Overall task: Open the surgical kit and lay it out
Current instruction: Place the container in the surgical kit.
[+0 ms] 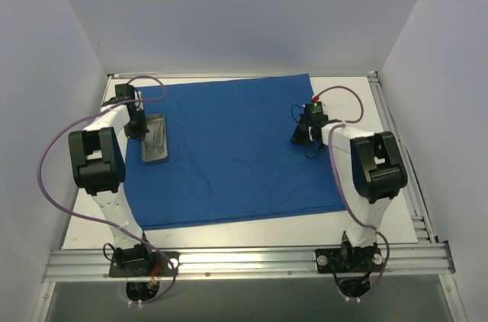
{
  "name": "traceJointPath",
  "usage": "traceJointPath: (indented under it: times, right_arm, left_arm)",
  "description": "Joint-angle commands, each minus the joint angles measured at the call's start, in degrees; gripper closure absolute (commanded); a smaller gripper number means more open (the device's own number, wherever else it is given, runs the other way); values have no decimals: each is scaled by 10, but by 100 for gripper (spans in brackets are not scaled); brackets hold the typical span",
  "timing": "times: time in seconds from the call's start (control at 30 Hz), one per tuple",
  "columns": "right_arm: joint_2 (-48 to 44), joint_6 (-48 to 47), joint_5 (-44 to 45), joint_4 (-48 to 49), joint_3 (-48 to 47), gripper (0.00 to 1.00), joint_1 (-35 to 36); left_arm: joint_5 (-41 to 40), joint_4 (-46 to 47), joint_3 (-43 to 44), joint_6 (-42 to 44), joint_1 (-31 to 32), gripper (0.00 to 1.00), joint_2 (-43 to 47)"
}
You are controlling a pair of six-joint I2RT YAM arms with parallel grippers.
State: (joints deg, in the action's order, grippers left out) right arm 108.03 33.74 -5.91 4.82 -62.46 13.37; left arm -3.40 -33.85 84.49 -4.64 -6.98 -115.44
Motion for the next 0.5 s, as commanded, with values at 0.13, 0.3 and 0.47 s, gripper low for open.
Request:
traceJointPath:
  times: [0.13, 0.3, 0.47]
  right_arm:
    - [-19, 19, -33, -106, 99, 100, 4]
    - [-39, 13, -28, -113, 117, 100, 0]
    - [-63, -11, -7, -127, 126, 100, -26]
  left_arm:
    - [-3, -9, 19, 11, -3, 98, 0]
    - [-1, -8, 11, 5, -3, 88, 10]
    - [1, -3, 4, -2, -4, 68, 49]
